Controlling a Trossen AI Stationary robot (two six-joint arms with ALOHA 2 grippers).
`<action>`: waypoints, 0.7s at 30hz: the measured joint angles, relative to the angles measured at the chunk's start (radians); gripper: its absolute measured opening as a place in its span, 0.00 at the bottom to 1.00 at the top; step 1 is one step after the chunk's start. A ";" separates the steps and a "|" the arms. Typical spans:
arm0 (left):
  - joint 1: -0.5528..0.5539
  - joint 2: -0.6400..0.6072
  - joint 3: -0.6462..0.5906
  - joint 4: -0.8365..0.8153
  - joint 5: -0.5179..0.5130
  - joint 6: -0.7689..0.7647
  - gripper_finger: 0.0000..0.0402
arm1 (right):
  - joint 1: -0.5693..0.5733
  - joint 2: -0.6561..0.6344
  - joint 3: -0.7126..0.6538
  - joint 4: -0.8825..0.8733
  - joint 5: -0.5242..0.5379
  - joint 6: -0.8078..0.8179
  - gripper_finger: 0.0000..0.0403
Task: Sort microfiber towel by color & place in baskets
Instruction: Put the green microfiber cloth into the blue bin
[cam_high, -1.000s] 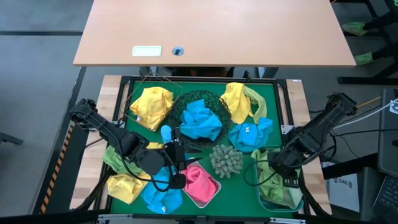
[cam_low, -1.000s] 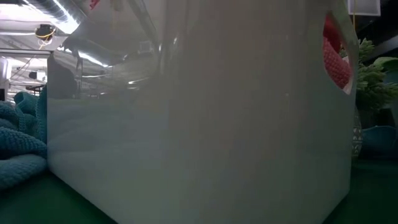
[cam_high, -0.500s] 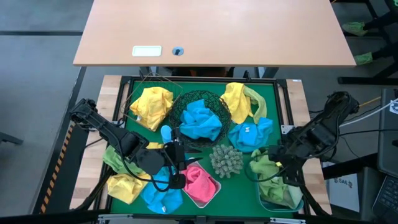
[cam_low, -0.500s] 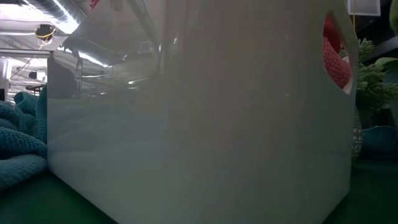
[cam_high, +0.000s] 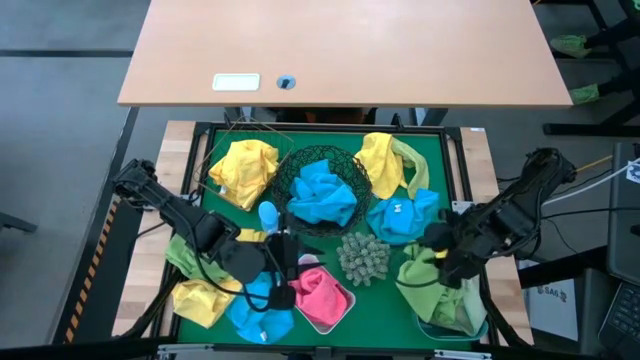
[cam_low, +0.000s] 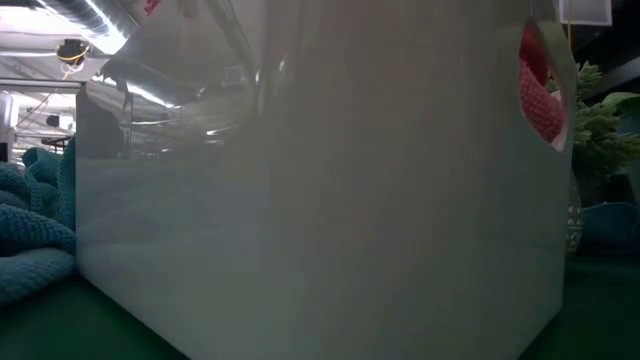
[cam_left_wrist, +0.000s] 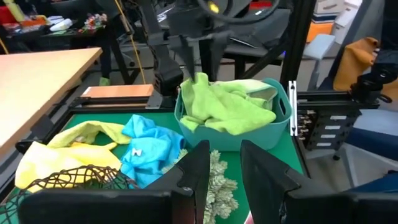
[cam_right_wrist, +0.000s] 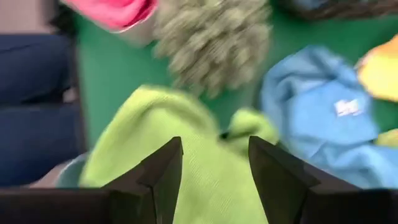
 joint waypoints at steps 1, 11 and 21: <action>-0.003 0.000 0.000 -0.001 0.000 0.000 0.21 | 0.000 0.000 -0.020 0.014 0.036 0.000 0.46; -0.005 0.000 0.000 -0.039 0.000 0.000 0.21 | 0.001 0.000 -0.340 0.310 -0.109 0.006 0.46; -0.011 -0.001 0.000 -0.090 0.000 -0.002 0.21 | -0.001 0.001 -0.585 0.471 -0.234 0.046 0.46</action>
